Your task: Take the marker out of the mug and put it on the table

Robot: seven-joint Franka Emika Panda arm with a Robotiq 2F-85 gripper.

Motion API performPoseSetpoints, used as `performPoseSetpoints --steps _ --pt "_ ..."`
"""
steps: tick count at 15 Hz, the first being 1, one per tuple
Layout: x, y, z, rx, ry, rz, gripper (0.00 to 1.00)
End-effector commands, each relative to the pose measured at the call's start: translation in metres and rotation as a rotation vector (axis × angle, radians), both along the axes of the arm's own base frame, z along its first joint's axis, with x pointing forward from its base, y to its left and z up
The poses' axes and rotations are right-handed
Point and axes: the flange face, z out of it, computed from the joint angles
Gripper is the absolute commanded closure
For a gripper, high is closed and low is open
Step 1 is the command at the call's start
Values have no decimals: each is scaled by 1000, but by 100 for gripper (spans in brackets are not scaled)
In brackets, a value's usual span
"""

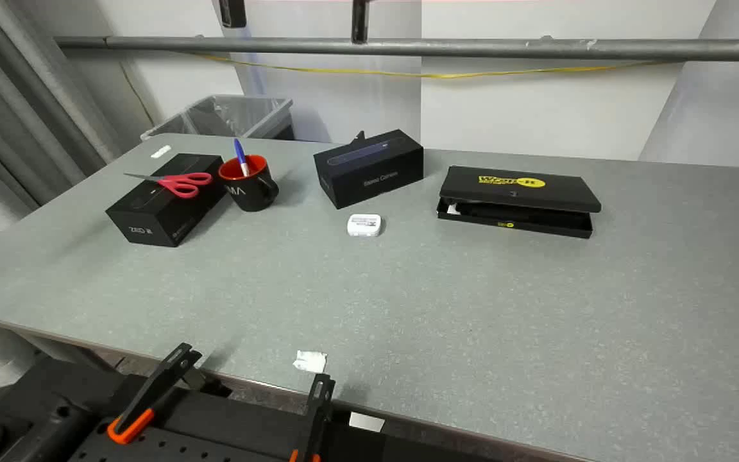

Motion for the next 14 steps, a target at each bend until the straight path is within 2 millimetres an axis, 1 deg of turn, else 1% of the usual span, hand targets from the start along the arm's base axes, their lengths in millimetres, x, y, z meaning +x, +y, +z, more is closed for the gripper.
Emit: performPoseSetpoints --steps 1,7,8,9,11,12,14 --pt "0 0 0 0 1 0 0" --pt "0 0 0 0 1 0 0" --pt "17 8 -3 -18 0 -12 0" --pt "31 20 -8 -18 -3 -4 0" --pt "64 60 -25 -49 -52 1 0" --pt "76 78 -29 -58 -85 10 0" --pt "104 122 -41 -75 -132 34 0"
